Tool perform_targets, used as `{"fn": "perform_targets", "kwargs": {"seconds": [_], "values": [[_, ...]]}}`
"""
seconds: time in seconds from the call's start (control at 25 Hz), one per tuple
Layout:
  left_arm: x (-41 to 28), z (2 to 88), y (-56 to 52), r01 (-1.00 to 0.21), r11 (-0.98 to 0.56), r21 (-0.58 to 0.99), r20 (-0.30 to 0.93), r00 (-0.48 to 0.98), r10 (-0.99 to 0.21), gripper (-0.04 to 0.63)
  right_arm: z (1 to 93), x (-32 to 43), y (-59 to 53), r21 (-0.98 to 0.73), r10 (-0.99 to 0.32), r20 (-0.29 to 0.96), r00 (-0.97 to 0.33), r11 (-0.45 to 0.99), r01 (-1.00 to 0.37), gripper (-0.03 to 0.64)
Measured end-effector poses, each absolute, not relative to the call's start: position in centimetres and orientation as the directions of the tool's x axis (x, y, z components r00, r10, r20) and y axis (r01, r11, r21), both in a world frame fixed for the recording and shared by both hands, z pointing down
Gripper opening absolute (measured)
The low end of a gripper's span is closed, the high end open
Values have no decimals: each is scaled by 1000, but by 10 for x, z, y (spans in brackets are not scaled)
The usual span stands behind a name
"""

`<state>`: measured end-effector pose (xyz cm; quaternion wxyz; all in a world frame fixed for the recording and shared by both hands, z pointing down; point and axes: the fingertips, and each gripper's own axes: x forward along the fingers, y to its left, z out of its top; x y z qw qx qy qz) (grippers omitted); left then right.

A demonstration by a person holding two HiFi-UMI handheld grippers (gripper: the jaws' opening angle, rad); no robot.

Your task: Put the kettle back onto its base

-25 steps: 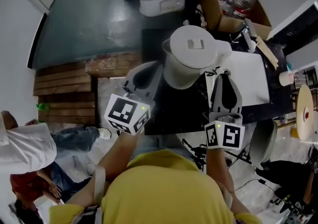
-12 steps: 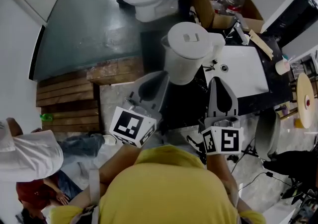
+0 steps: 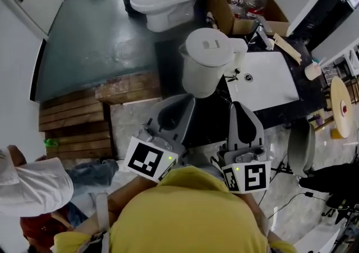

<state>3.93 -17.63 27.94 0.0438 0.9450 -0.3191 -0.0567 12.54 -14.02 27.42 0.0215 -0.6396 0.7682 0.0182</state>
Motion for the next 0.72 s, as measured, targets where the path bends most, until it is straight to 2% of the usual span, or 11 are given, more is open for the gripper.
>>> {"fn": "perform_targets", "kwargs": {"seconds": [0.24,0.52,0.72], "values": [[42,299,-155,-567,-815,120,-9,820,-572,9,286,110,-129,-75,-977,-50,-205,208,-975,17],[33,311,-144,-555,-823,120,42,831,-554,9,293,90,-119,-83,-968,-35,-250,252,-964,15],[36,296,-139,-521,-842,138,-29,848,-529,9,290,83,-116,-77,-967,-39,-253,256,-964,15]]}}
